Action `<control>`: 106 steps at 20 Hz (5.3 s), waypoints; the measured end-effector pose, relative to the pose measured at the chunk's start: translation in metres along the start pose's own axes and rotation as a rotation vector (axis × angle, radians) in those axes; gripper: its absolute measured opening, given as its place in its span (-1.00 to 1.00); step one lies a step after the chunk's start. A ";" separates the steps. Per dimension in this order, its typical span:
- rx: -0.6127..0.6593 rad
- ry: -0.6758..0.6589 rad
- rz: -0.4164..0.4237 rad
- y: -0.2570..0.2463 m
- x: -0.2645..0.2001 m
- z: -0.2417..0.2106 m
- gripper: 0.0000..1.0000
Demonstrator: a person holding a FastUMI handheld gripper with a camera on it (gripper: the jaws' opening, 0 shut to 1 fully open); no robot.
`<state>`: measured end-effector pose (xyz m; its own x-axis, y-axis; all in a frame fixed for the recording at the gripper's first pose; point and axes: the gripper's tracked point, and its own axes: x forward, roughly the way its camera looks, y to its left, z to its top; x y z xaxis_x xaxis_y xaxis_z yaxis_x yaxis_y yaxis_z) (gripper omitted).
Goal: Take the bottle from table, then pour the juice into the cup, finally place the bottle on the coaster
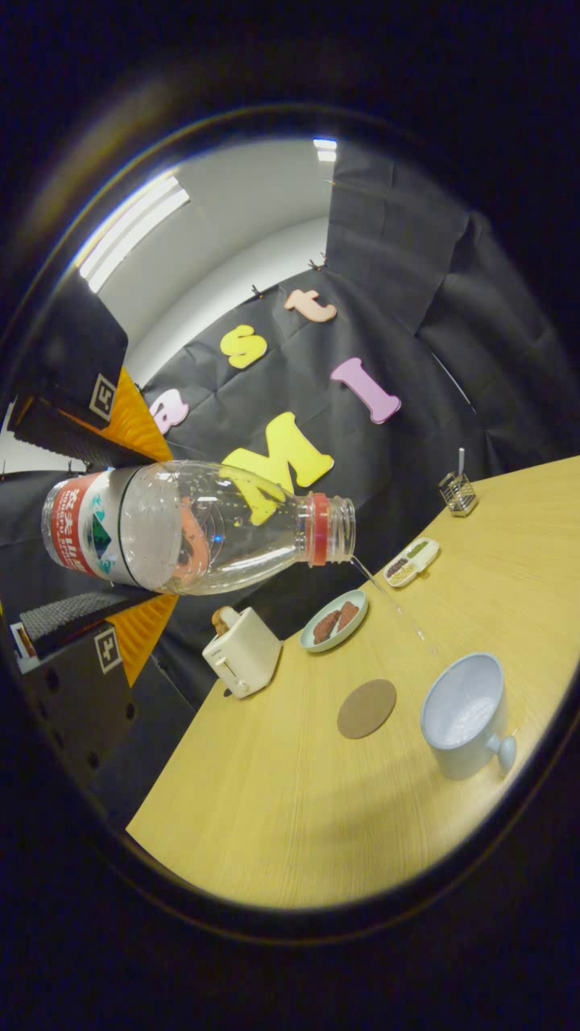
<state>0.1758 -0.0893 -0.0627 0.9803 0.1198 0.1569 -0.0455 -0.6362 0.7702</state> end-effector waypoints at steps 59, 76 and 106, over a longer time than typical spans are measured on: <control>-1.731 0.060 -0.181 -0.074 0.062 0.008 0.57; -2.295 -0.020 -0.252 -0.145 0.170 0.113 0.61; -2.220 -0.194 -0.167 0.067 -0.004 -0.038 1.00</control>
<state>0.1618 -0.1034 0.0113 0.9920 -0.0776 0.0994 0.0736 0.9964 0.0427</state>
